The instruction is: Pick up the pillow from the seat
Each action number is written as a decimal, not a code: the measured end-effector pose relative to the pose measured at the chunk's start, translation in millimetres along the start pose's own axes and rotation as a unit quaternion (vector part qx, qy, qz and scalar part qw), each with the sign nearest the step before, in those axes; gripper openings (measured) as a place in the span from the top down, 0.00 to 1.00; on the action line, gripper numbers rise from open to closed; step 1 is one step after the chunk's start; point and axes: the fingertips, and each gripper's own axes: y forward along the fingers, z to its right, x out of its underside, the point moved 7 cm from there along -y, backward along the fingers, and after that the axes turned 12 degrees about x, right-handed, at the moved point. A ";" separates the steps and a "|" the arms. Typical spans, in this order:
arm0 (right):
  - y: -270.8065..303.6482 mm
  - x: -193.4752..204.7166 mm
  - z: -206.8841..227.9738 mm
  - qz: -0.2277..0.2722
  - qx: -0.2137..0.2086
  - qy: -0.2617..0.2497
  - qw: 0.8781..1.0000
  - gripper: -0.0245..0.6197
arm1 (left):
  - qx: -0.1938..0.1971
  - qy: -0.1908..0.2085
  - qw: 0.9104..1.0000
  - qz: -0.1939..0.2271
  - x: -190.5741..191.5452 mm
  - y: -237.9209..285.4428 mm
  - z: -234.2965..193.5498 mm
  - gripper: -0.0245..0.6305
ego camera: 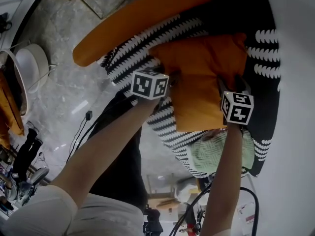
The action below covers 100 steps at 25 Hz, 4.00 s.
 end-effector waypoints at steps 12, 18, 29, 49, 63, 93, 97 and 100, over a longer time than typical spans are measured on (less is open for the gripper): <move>-48.1 -10.1 18.0 0.016 -0.002 0.044 0.999 0.78 | 0.044 0.078 0.996 -0.016 -17.4 -22.4 63.6 0.93; -91.7 -5.8 24.6 0.010 0.005 0.071 0.997 0.80 | 0.053 0.104 0.993 -0.035 -12.9 -46.9 108.5 0.93; -188.6 13.5 29.8 0.036 0.011 0.177 0.984 0.83 | 0.067 0.201 0.975 -0.064 -25.3 -104.0 202.8 0.94; -381.5 21.1 5.6 0.130 0.040 0.349 0.927 0.87 | 0.115 0.395 0.904 -0.116 -61.6 -225.6 375.0 0.93; -523.7 79.1 -19.5 0.209 0.075 0.407 0.886 0.88 | 0.168 0.462 0.864 -0.111 -21.3 -283.8 482.1 0.93; -747.3 201.4 -171.0 0.350 0.117 0.381 0.848 0.92 | 0.223 0.550 0.804 -0.026 156.3 -478.6 583.2 0.94; -765.7 202.4 -187.8 0.359 0.125 0.380 0.843 0.92 | 0.230 0.557 0.798 -0.025 165.0 -502.2 588.7 0.94; -777.3 197.4 -199.7 0.365 0.134 0.380 0.839 0.92 | 0.239 0.560 0.793 -0.026 164.0 -517.8 592.9 0.94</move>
